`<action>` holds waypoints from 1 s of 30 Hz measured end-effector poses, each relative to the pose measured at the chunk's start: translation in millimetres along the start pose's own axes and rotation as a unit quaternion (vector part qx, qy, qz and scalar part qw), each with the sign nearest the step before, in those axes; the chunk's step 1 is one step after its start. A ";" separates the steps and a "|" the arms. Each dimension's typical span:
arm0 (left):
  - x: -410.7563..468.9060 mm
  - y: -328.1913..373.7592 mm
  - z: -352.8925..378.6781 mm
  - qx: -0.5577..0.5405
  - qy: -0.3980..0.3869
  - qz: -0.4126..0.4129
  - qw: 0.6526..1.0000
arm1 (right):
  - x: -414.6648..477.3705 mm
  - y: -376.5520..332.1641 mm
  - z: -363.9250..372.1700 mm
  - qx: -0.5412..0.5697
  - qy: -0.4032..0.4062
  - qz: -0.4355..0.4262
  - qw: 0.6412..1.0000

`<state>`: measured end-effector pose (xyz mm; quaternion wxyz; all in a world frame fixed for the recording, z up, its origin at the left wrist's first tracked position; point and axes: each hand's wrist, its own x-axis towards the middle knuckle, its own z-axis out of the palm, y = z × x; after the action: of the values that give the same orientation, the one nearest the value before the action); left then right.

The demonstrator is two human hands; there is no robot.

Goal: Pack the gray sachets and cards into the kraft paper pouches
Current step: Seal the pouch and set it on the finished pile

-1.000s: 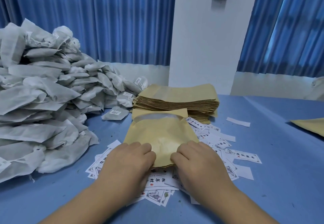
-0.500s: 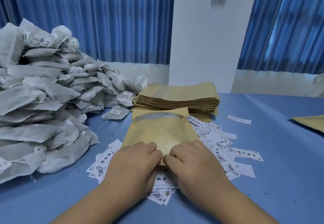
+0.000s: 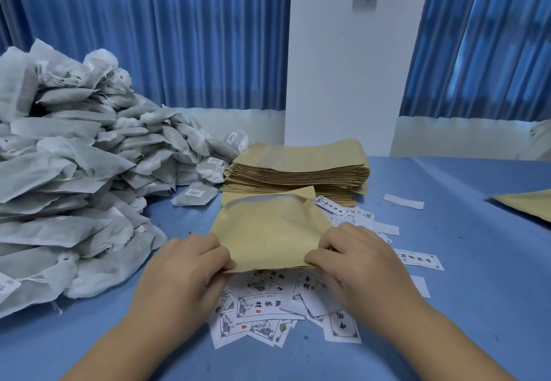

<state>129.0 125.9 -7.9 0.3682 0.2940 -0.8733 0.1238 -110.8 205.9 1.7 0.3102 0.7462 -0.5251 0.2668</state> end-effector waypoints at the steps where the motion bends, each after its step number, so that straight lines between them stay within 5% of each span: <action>1: 1.0 -0.4 0.1 -0.003 0.004 -0.007 1.000 | -0.4 1.4 -1.3 0.005 0.000 -0.001 1.000; 18: -9.3 -16.2 -1.7 -0.059 0.084 -0.077 0.992 | -5.1 17.3 -7.5 0.044 0.043 0.061 0.996; 30: -0.5 -1.9 7.0 0.037 0.006 0.031 0.999 | -4.0 5.8 -1.9 0.066 0.040 -0.001 0.997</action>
<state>126.5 121.5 -13.1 0.3584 0.2795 -0.8746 0.1691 -117.7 208.3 1.1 0.2811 0.7543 -0.4927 0.3307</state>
